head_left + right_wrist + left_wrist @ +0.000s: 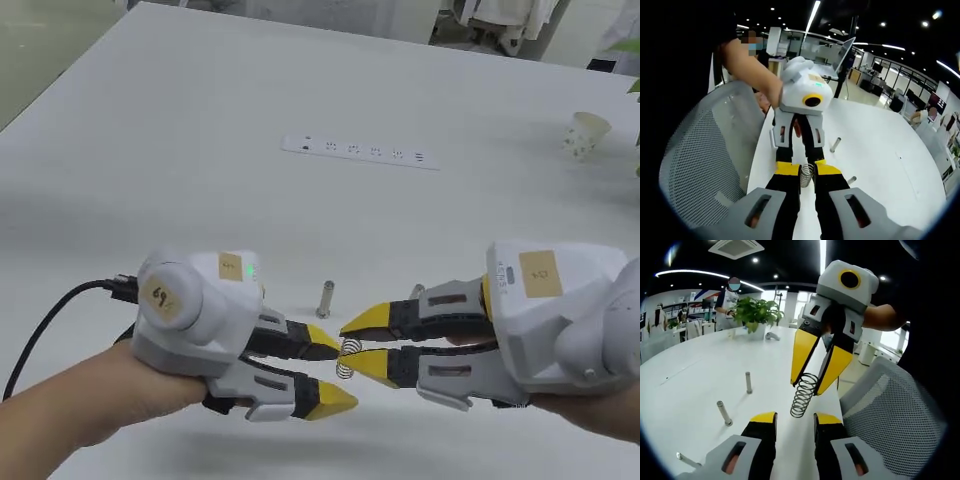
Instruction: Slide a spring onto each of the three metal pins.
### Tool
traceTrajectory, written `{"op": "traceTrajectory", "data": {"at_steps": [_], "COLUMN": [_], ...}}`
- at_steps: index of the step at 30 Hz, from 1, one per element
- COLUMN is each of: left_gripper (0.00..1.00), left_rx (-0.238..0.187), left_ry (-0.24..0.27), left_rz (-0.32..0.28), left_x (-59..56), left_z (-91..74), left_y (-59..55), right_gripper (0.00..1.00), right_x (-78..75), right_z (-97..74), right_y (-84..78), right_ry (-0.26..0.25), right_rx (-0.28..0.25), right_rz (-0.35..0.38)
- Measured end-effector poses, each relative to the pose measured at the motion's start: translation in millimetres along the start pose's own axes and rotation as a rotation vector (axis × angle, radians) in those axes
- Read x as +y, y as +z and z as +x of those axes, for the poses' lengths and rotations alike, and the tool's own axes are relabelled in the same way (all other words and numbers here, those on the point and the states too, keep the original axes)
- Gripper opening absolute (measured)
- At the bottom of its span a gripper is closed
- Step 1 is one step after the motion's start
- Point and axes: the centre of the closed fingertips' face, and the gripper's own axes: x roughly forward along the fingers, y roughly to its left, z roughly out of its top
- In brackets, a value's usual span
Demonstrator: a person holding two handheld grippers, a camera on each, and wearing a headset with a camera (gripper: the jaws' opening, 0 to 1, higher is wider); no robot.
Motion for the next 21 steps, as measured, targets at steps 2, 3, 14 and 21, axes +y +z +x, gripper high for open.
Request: {"op": "traceTrajectory", "data": {"at_steps": [2, 3, 14, 21], "left_gripper": [0.25, 0.26, 0.36, 0.47], "left_rx": [-0.002, -0.002, -0.004, -0.005], "left_ry": [0.010, 0.014, 0.041, 0.045], "left_rz": [-0.002, -0.002, -0.019, -0.026], "left_x": [2.2, 2.9, 8.4, 8.2], "left_z": [-2.0, -2.8, -7.8, -8.8], "left_y": [-0.2, -0.3, -2.0, -3.6], "right_gripper": [0.07, 0.07, 0.07, 0.07], "right_x": [-0.4, -0.7, -6.4, -6.9], "right_z": [0.1, 0.2, -1.0, -1.2], "right_y": [0.1, 0.1, -0.9, -2.7], "right_ry": [-0.001, -0.002, -0.017, -0.020], "right_rx": [-0.001, 0.000, 0.004, 0.008], "right_rz": [0.002, 0.001, -0.002, -0.003]}}
